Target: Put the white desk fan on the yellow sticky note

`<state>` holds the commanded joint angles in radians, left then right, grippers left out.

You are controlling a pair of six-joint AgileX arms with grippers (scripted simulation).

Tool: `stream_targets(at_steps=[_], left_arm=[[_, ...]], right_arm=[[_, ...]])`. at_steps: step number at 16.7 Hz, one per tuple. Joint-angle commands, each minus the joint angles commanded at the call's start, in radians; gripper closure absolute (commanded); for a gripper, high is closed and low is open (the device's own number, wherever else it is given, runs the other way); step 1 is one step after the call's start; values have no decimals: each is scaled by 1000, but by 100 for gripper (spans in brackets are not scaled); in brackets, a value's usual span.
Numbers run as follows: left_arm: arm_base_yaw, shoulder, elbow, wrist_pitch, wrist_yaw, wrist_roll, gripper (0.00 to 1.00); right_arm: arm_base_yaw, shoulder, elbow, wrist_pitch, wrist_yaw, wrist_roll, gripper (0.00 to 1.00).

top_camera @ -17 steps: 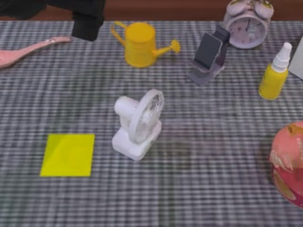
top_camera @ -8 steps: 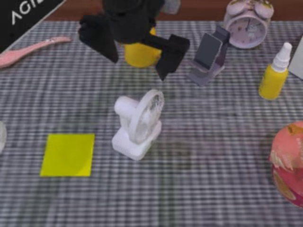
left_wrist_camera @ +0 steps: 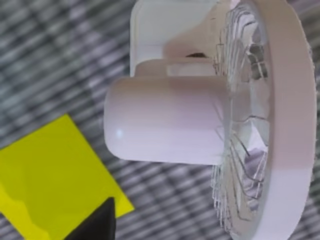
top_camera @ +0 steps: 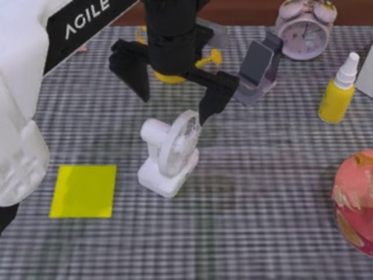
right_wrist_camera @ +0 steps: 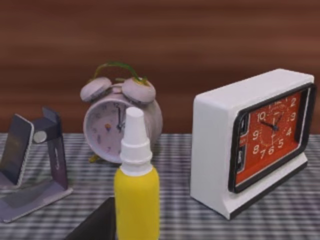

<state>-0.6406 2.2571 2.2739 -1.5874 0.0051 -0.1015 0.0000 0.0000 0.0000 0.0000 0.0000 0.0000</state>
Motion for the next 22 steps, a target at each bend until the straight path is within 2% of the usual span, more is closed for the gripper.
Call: stream_targets(at_steps=[3,10,14,22], left_arm=[[3,-4,-19,19,0,2,0],[2,-38,-254,216,0,1,0],[2,-39,-265,226,0,1,0],[2,-39,-265,226,0,1,60]], right_arm=[[0,0,0,0,0,0,0],[0,0,0,0,0,0,0],[0,0,0,0,0,0,0],[0,0,0,0,0,0,0]])
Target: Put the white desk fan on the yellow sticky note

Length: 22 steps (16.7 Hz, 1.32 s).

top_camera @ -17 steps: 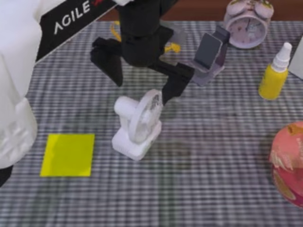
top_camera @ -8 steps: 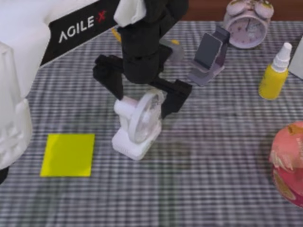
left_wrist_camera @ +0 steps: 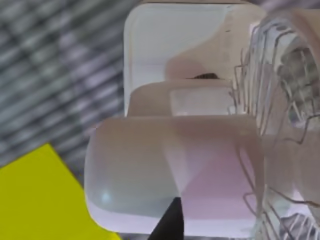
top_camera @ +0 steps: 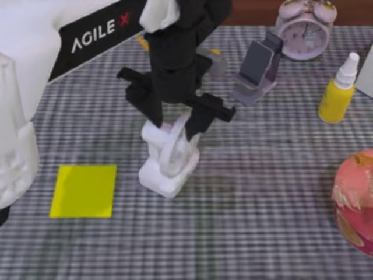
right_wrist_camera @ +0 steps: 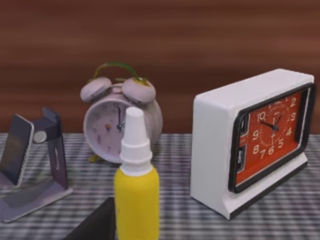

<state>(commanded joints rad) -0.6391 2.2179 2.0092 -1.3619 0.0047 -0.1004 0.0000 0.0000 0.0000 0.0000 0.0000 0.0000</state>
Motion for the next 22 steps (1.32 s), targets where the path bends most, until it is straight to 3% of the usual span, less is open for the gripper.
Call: stream_targets(at_steps=[5,6,15,22], left_arm=[[0,0,0,0,0,0,98],[0,0,0,0,0,0,100],[2,-2,3,-4,0,1,100],[17,32,234,-195,0,-1,100]], right_arm=[[0,0,0,0,0,0,0],[0,0,0,0,0,0,0],[0,0,0,0,0,0,0],[0,0,0,0,0,0,0]])
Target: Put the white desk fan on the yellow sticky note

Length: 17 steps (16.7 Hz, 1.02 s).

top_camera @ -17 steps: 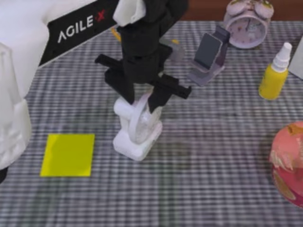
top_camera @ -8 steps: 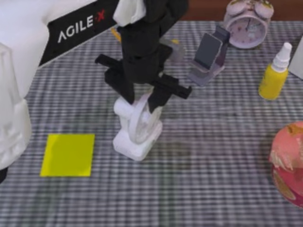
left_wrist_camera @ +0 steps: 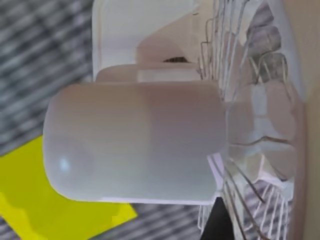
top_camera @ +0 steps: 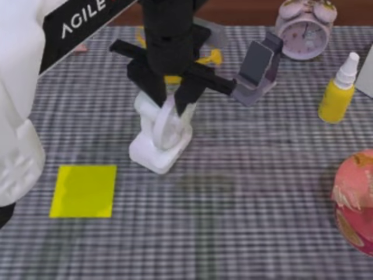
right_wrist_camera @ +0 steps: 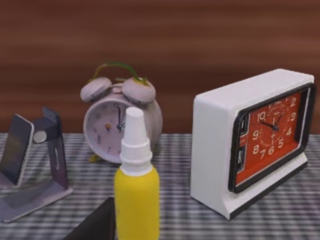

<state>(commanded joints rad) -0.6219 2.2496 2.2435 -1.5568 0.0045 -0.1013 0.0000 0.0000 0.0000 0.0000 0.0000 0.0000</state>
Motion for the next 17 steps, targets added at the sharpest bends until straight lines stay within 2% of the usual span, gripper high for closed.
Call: stream_targets(at_steps=[6,9,13,17], left_arm=[[-3,0,29,-29,0,3,100],[15,-17,-7,-29,2,64,100],[81,-92,-126,-11,11,291,100],[174,-220,-287,33,26,660,100]], right_arm=[[0,0,0,0,0,0,0],[0,0,0,0,0,0,0],[0,0,0,0,0,0,0],[0,0,0,0,0,0,0]])
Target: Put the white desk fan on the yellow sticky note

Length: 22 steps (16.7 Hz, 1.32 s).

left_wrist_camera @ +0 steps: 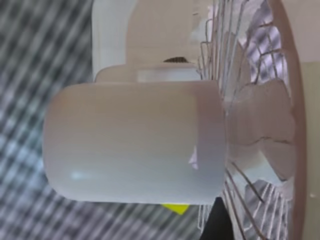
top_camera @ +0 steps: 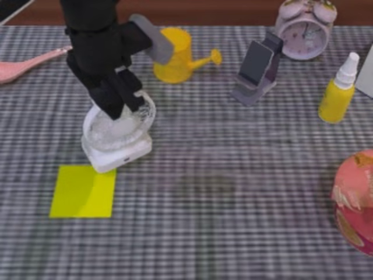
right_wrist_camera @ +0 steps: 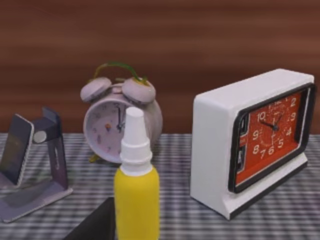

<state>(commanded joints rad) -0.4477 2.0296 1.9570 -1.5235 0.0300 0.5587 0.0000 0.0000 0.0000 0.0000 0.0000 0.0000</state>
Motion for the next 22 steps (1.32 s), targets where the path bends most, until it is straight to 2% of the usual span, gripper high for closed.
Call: stream_targets(at_steps=[5,9,12,17,22], left_arm=[[123,-176,-225,64,20,470,100],[195,-273,-373,95,28,697,100],[218,-304,-423,104,31,758,100],[214,-300,-424,106,30,758,100],[215,-295,-523,219,31,753,100]], right_arm=[[0,0,0,0,0,0,0],[0,0,0,0,0,0,0],[0,0,0,0,0,0,0],[0,0,0,0,0,0,0],[0,0,0,0,0,0,0]])
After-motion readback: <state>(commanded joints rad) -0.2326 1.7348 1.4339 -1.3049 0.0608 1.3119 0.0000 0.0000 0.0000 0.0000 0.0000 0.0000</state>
